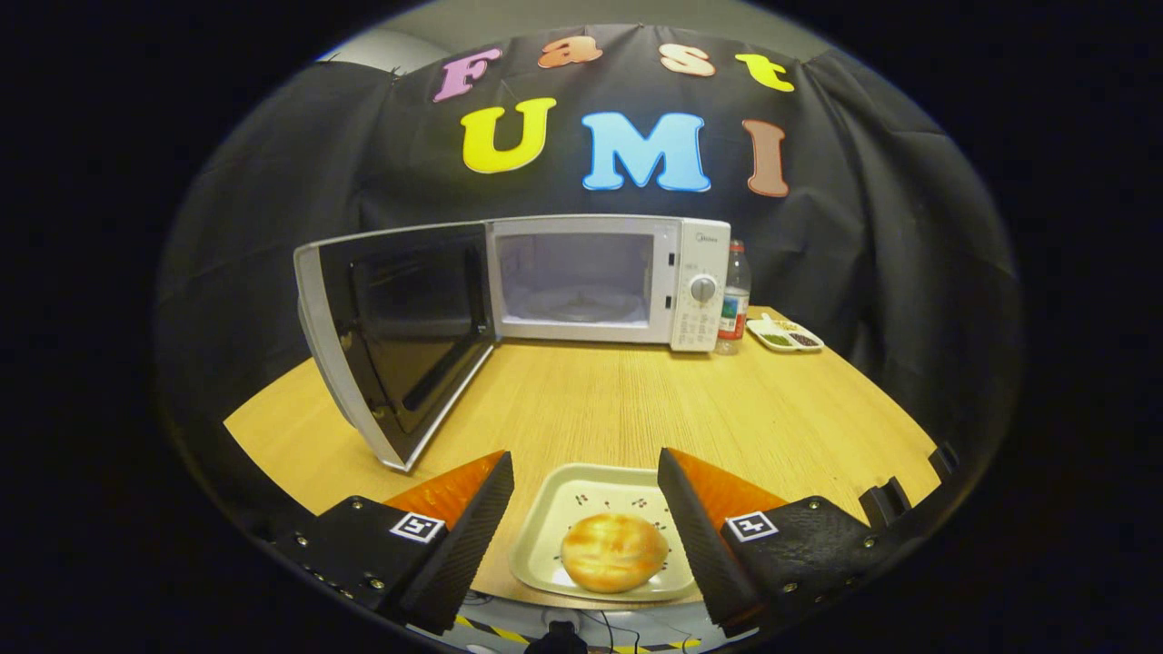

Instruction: Open the microwave, put the food inside, and close the microwave door.

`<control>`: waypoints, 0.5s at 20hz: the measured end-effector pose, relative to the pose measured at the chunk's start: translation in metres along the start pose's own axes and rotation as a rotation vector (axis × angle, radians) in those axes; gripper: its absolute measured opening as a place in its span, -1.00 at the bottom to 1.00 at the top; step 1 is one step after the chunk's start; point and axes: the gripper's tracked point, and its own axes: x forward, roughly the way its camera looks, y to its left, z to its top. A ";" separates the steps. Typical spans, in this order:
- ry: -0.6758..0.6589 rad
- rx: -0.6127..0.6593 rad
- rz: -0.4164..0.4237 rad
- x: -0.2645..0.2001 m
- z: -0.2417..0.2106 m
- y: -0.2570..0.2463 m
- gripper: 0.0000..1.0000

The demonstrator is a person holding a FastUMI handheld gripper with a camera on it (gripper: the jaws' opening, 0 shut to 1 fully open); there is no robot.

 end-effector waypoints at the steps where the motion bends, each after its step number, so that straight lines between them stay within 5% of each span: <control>1: 0.036 -0.001 -0.007 0.004 -0.012 -0.003 0.95; 10: 0.191 0.028 -0.049 0.013 -0.067 -0.017 0.94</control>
